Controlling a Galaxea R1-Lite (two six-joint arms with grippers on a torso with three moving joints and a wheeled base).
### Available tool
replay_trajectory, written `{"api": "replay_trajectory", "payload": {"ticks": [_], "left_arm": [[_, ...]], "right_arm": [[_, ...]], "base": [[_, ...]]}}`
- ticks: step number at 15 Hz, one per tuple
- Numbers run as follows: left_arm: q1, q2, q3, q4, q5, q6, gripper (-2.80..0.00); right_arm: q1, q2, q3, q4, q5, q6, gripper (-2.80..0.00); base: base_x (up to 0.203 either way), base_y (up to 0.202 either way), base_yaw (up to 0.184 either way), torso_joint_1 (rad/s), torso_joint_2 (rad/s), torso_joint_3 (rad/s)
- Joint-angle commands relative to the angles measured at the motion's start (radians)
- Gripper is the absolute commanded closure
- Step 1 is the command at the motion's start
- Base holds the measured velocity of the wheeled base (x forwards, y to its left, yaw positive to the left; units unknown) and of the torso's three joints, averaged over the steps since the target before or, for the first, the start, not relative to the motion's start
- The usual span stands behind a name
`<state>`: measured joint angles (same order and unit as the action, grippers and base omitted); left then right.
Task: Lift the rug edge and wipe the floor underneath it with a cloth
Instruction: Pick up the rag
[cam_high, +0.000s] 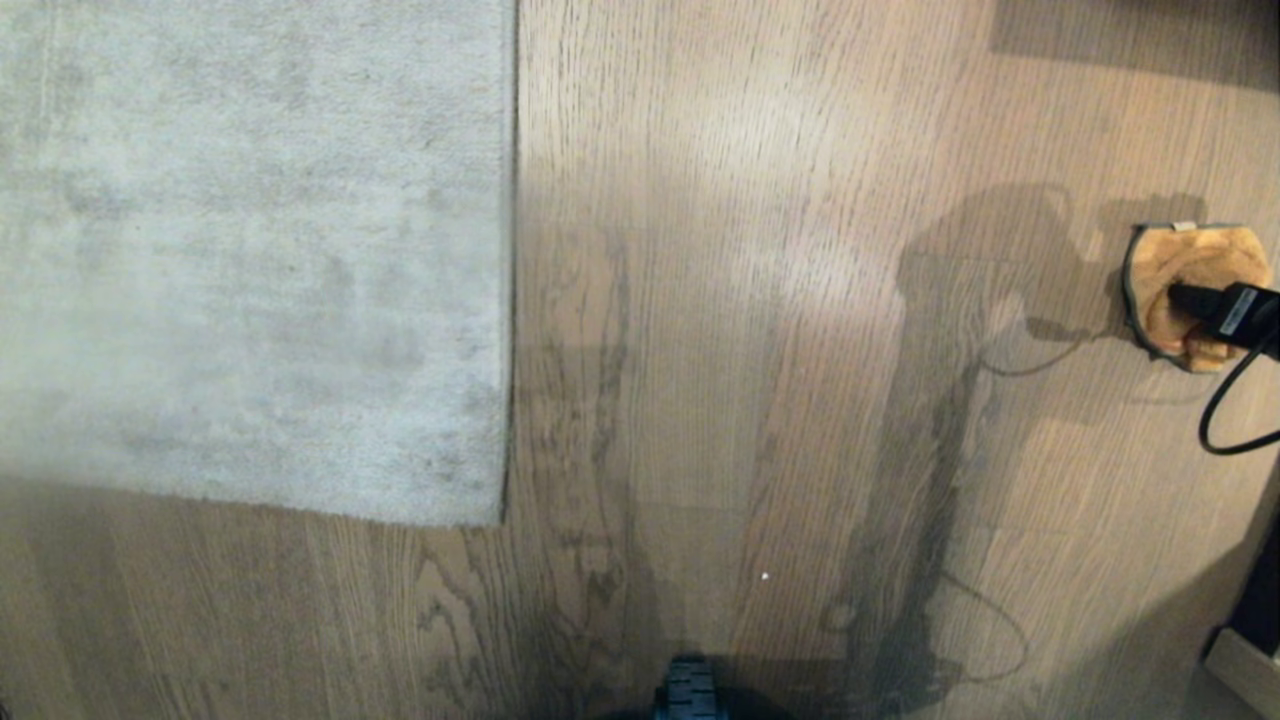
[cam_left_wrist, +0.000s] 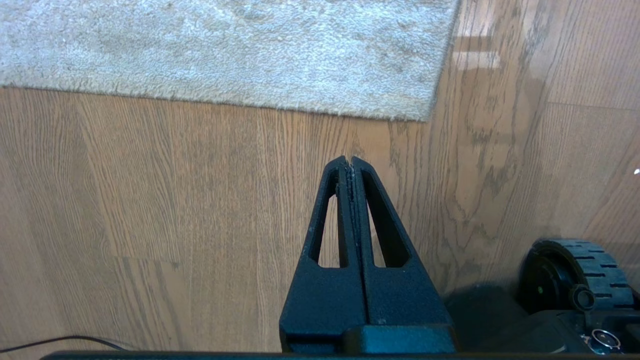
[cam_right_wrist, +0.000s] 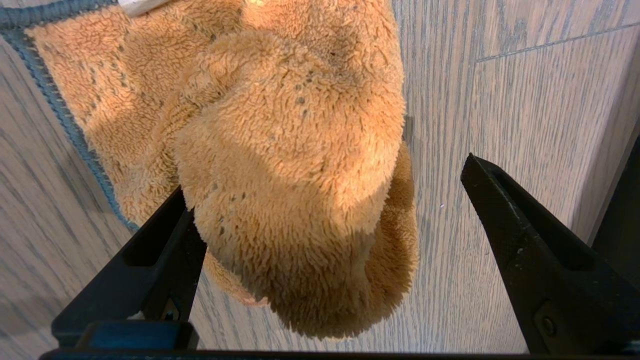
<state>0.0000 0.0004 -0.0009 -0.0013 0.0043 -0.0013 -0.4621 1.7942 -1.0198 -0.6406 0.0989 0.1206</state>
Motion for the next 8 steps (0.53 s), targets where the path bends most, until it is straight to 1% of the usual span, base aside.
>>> {"api": "replay_trajectory", "payload": {"ticks": [1,8], "left_arm": [[0.0,0.0,0.001,0.0,0.0,0.0,0.0],[0.0,0.0,-0.001,0.0,0.0,0.0,0.0]], "right_arm": [[0.0,0.008,0.0,-0.005,0.001,0.001,-2.8],[0.002,0.008,0.003,-0.017,0.002,-0.001,-2.8]], "base": [[0.0,0.0,0.0,0.0,0.0,0.0],[0.0,0.0,0.0,0.0,0.0,0.0]]}}
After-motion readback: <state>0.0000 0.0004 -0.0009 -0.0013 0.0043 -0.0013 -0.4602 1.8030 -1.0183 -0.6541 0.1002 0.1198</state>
